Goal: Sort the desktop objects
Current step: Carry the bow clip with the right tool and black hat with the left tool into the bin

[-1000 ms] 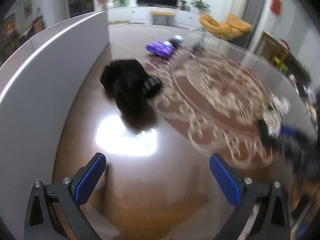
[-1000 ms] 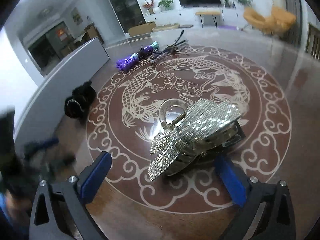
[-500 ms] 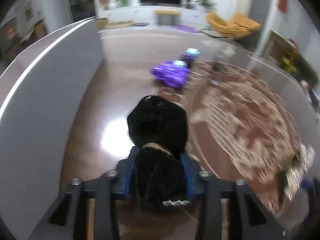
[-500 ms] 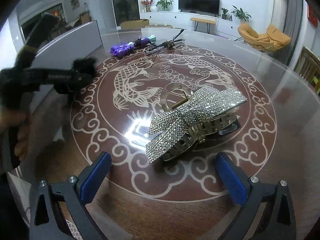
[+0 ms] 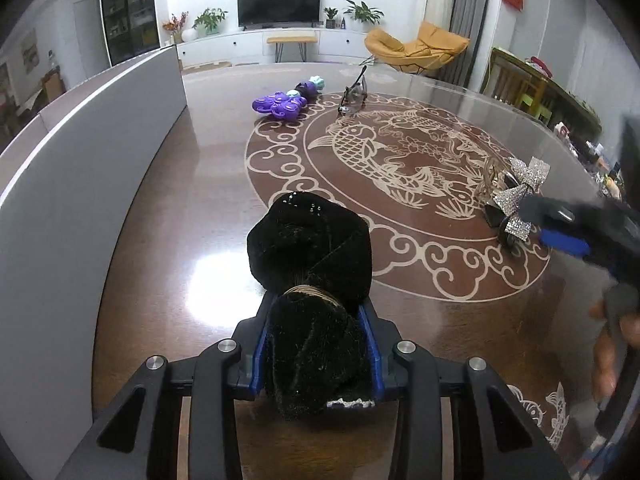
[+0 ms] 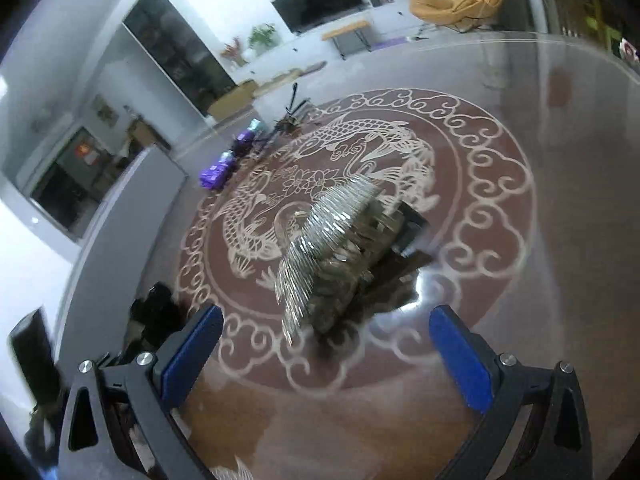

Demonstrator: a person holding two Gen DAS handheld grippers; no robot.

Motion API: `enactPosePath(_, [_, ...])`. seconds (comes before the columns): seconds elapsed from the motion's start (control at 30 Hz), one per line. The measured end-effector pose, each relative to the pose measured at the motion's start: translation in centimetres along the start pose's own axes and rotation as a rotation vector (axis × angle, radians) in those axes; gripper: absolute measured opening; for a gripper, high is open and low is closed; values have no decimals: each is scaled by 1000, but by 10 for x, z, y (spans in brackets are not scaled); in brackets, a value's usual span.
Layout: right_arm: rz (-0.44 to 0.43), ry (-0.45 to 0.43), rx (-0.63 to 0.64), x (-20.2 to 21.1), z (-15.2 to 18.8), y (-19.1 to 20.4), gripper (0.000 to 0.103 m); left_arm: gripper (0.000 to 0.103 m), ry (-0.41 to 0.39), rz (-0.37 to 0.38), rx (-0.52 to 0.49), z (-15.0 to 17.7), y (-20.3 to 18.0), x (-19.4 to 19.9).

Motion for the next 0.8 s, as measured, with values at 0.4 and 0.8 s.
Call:
enactPosePath(0.4, [74, -44, 89, 10, -10, -5, 56, 38, -33, 57, 62, -1, 8, 8])
enactPosePath(0.8, [-182, -41, 335, 72, 4, 129, 56, 38, -221, 87, 204, -17, 74, 129])
Point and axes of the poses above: each gripper's, at about its wrist camera, not at the fingertips, and x roughly against the way its jaws point, y to its left, z to its underside, the point moved 10 cm from there along -x, roughly the way its jaws point, and after that the axes turned 8 degrees about -x, right-handed, at the moved point
